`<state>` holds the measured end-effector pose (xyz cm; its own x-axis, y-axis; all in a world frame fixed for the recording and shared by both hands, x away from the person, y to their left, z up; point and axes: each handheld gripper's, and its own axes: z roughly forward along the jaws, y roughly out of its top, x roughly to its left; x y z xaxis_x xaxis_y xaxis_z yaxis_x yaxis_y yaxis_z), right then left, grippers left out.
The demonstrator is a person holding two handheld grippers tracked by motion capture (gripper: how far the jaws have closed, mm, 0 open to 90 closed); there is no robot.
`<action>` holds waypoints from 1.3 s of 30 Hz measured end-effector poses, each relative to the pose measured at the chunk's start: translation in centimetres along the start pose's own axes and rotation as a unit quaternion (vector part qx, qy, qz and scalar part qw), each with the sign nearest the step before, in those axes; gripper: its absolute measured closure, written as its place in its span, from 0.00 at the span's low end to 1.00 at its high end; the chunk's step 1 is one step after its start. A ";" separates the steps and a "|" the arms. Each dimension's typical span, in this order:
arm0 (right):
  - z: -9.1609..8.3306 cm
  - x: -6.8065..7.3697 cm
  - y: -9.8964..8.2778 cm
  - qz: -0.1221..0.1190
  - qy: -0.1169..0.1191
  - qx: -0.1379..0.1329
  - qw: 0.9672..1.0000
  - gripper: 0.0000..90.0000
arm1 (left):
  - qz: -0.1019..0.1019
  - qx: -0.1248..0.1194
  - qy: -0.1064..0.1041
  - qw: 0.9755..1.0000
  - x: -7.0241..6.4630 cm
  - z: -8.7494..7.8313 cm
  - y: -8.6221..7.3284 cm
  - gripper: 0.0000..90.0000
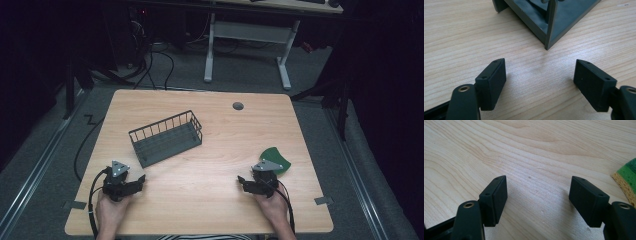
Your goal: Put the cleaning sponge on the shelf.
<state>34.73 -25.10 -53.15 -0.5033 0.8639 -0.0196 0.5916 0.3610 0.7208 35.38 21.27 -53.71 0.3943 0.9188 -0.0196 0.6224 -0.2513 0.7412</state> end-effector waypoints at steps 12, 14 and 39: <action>-0.1 -0.5 0.0 0.007 0.003 -0.008 1.000 0.48 | -0.015 -0.004 0.004 1.000 0.0 0.0 0.1 0.31; -0.1 -0.5 0.0 0.009 0.004 -0.008 1.000 0.50 | -0.016 -0.004 0.005 1.000 0.0 0.0 0.1 0.32; -0.3 -0.4 3.4 0.000 0.031 -0.020 0.999 0.57 | -0.015 -0.008 0.011 1.000 -0.6 -0.7 1.0 0.46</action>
<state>36.79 -24.34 -50.46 -0.5423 0.8399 0.0229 0.5667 0.3455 0.7480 35.33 20.65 -52.47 0.3612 0.9321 -0.0271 0.6225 -0.2194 0.7513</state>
